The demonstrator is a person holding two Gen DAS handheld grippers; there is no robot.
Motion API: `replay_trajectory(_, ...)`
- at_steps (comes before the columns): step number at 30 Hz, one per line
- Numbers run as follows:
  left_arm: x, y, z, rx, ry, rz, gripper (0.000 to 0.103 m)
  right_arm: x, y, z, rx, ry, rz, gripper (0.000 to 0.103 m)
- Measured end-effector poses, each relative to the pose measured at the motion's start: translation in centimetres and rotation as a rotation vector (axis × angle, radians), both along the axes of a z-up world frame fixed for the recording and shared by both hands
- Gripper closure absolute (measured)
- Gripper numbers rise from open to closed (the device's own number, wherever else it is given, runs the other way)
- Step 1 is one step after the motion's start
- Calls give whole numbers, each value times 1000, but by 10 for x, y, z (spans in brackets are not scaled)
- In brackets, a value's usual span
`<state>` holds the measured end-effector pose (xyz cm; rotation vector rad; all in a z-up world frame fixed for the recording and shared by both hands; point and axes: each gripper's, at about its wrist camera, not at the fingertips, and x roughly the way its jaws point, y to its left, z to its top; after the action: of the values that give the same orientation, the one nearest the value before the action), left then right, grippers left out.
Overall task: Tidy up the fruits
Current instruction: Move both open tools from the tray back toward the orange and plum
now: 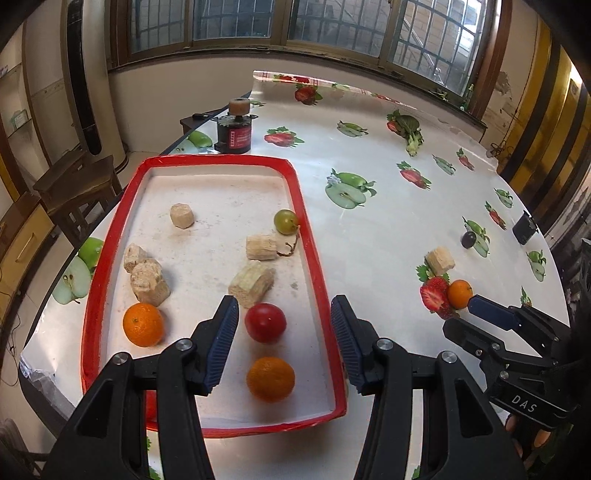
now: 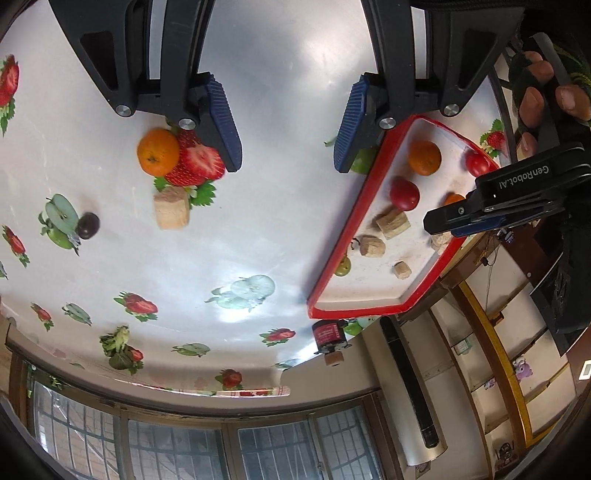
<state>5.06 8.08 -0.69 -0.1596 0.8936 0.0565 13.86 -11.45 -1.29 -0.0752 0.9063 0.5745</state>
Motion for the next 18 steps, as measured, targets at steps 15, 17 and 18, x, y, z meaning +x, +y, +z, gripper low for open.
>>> replay_trajectory(15,-7,-49,5,16,-16,-80,53,-15,-73,-1,-12,-11,-139,45)
replay_trajectory(17,-7,-54,5,14,-13,-89,53,-17,-80,-1,-12,-12,-151,45)
replay_trajectory(18,-6,-57,4,15,-11,-95,53,-17,-82,-1,-11,-11,-155,45)
